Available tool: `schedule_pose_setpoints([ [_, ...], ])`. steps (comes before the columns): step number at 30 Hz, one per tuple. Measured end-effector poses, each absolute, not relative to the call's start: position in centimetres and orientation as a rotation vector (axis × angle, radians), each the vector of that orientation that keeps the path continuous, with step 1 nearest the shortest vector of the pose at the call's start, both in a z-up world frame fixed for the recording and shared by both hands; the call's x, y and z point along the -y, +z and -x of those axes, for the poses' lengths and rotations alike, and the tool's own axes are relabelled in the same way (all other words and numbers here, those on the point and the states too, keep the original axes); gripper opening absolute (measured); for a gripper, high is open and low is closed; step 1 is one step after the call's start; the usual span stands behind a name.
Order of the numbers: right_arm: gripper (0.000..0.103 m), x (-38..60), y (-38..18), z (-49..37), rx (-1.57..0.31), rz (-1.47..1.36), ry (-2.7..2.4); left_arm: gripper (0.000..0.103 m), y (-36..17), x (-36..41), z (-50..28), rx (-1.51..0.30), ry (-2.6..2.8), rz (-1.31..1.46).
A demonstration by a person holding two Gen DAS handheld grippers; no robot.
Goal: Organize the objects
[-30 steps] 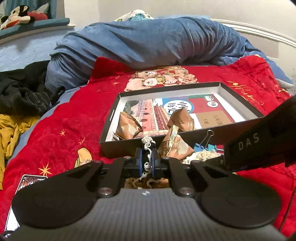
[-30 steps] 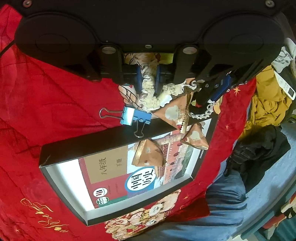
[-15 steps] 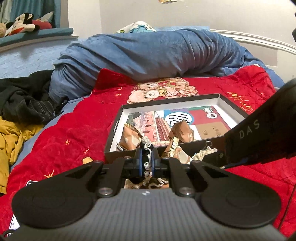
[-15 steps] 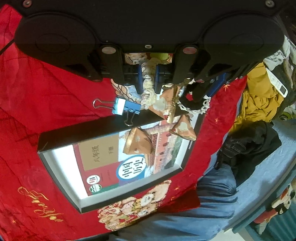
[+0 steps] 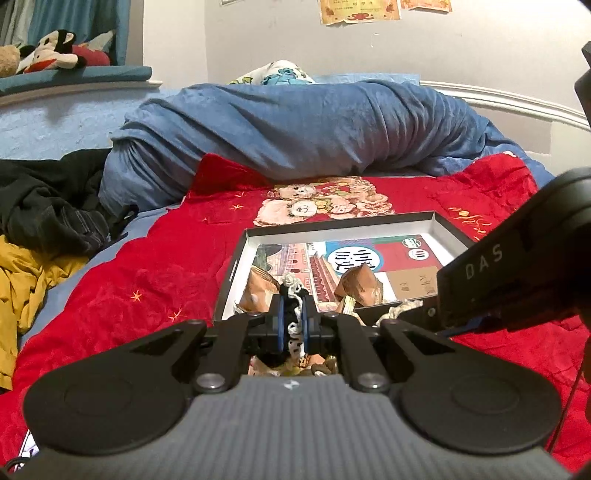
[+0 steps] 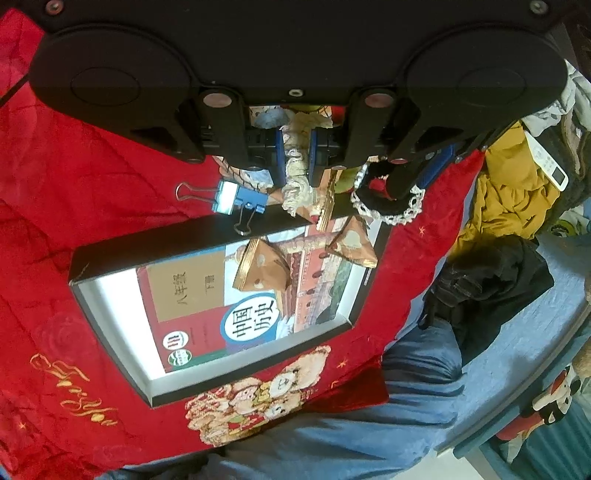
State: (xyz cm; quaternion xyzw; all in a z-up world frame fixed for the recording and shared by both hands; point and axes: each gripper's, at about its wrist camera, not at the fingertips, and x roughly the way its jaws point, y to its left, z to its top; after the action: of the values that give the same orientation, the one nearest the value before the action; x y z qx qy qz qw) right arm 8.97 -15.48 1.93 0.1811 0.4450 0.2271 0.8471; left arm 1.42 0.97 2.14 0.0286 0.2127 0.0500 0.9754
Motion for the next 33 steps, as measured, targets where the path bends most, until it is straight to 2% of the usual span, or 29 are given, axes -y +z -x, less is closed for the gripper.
schedule_pose_setpoints([
  [33, 0.013, 16.0, 4.4, -9.9, -0.838, -0.472, 0.516, 0.012, 4.0, -1.4, -0.7, -0.301, 0.099, -0.025],
])
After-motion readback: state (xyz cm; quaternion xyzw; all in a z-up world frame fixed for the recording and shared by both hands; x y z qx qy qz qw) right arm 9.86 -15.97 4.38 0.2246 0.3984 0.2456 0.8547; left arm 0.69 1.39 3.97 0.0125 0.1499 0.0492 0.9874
